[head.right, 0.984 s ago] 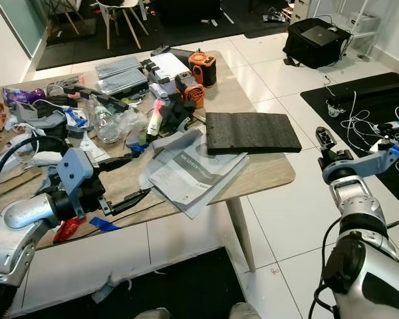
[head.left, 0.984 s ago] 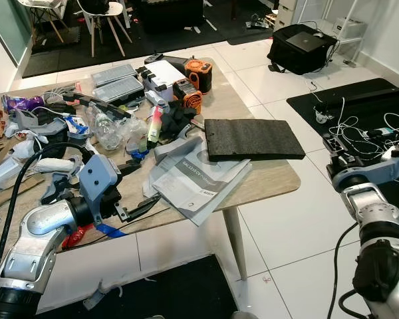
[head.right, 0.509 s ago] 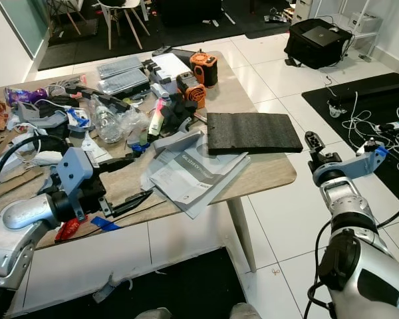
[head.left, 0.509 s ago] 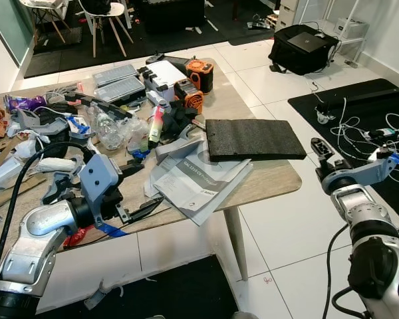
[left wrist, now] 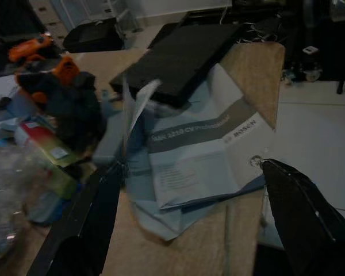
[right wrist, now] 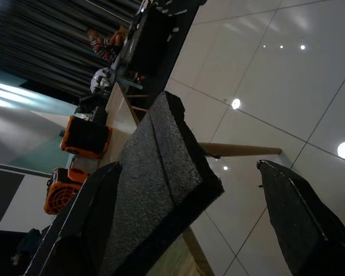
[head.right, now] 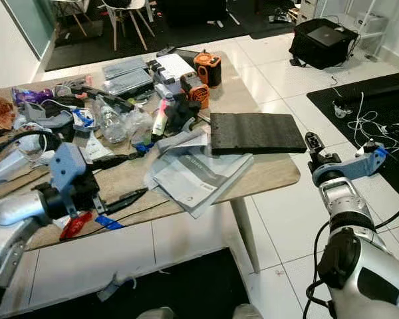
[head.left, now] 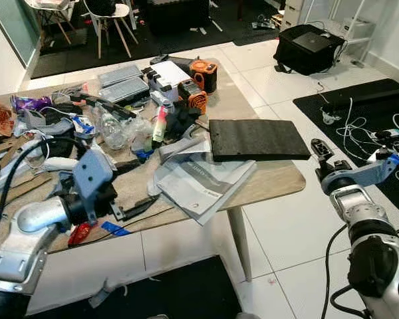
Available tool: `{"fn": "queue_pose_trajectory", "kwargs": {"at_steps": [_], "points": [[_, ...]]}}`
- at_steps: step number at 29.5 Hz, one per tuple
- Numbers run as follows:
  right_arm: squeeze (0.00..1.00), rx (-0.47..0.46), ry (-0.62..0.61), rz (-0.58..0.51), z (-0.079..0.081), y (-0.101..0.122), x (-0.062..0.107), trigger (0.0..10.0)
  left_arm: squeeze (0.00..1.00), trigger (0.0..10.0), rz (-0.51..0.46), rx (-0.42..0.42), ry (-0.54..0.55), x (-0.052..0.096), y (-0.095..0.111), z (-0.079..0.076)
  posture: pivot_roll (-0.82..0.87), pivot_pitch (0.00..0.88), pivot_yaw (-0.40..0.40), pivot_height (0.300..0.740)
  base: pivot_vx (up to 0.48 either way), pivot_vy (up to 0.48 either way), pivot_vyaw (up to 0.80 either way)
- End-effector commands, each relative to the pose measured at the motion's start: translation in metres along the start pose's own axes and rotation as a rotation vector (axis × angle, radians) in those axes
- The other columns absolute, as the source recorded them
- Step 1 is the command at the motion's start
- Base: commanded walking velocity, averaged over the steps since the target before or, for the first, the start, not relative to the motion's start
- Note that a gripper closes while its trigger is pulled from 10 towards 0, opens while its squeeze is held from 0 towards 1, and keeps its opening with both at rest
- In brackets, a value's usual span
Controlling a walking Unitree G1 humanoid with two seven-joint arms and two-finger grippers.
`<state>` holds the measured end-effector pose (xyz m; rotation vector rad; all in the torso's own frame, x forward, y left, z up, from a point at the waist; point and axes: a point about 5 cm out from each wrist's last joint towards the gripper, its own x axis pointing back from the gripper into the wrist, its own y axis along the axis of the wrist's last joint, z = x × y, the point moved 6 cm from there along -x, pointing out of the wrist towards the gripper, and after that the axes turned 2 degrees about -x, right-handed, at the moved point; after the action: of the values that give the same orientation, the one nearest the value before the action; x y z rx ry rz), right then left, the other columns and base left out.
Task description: Picking trash to rubbish bin
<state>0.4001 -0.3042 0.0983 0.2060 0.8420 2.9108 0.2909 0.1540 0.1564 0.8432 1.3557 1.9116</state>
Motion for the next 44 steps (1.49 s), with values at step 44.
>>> {"fn": "queue_pose_trajectory", "kwargs": {"at_steps": [44], "points": [[0.0, 0.113, 0.169, 0.093, 0.064, -0.03, -0.021, 10.0, 0.0, 10.0, 0.01, -0.011, -0.039, 0.012, 0.018, 0.0, 0.07, 0.087, 0.128, 0.74, 0.0, 0.0, 0.0]]}}
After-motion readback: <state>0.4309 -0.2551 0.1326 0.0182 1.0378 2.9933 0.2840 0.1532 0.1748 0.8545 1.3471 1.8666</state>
